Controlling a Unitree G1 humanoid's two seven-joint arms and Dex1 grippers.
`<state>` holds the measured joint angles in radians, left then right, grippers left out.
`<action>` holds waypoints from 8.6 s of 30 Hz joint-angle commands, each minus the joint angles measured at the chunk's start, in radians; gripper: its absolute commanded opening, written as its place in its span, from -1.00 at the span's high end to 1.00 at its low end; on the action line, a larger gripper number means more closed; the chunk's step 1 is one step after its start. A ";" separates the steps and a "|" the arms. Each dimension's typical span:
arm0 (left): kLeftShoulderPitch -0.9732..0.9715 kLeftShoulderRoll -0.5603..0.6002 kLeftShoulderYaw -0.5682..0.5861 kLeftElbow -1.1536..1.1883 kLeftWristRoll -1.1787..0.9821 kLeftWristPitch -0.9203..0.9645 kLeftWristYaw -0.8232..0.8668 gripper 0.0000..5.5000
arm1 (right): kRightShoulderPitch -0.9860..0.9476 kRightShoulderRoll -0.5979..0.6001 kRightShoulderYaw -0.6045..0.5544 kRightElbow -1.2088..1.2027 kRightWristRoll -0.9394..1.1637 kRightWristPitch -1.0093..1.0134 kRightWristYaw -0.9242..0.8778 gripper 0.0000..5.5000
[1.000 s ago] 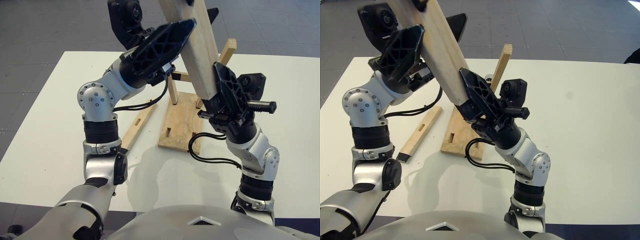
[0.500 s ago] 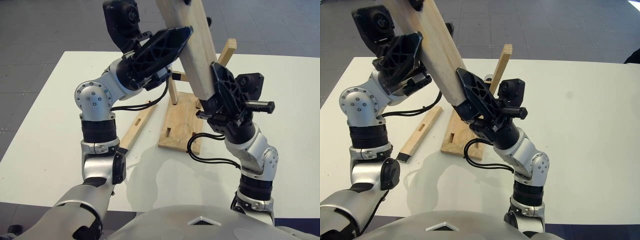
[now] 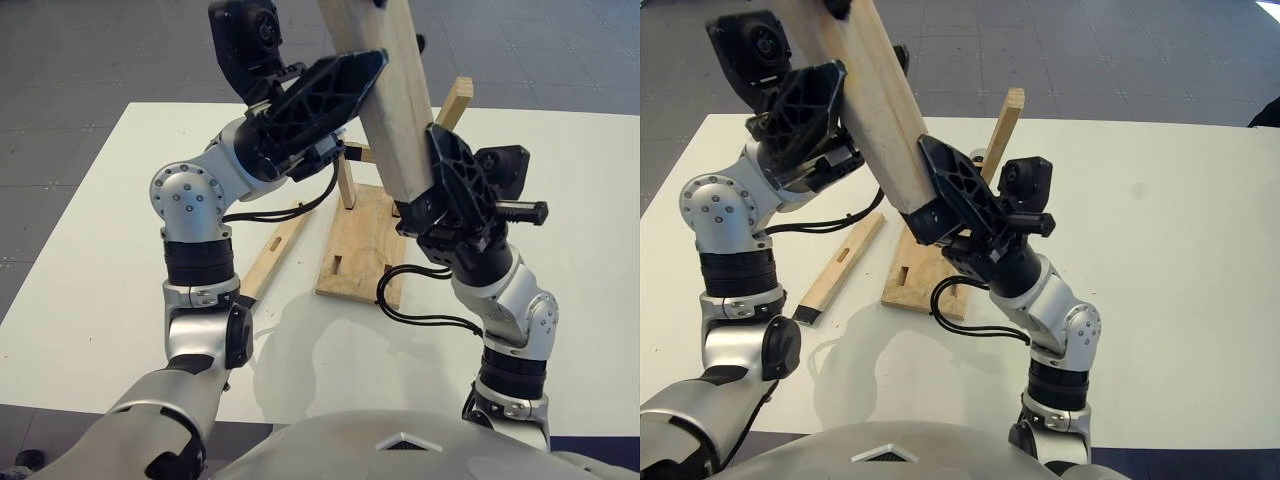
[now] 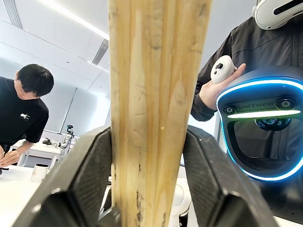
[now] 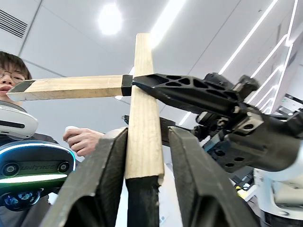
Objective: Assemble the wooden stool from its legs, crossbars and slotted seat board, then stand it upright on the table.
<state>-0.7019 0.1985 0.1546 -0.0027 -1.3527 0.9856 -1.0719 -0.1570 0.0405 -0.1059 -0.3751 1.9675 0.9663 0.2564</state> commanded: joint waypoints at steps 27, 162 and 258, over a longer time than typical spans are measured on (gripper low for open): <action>-0.037 0.010 0.048 0.029 -0.022 -0.012 0.018 0.21 | 0.047 -0.149 -0.086 0.078 0.005 0.079 0.022 -0.83; 0.656 0.199 -0.407 0.189 1.295 -1.147 0.184 0.23 | 0.112 -0.734 0.174 0.304 -1.873 -0.822 0.545 -0.34; 0.547 0.379 -0.468 -0.227 1.215 -0.628 0.200 -0.78 | 0.106 -0.685 0.216 0.274 -1.928 -0.768 0.492 -0.34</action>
<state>-0.1582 0.5933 -0.2958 -0.2269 -0.1526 0.3557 -0.8863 -0.0250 -0.6421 0.1026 -0.1184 0.0634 0.2029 0.7593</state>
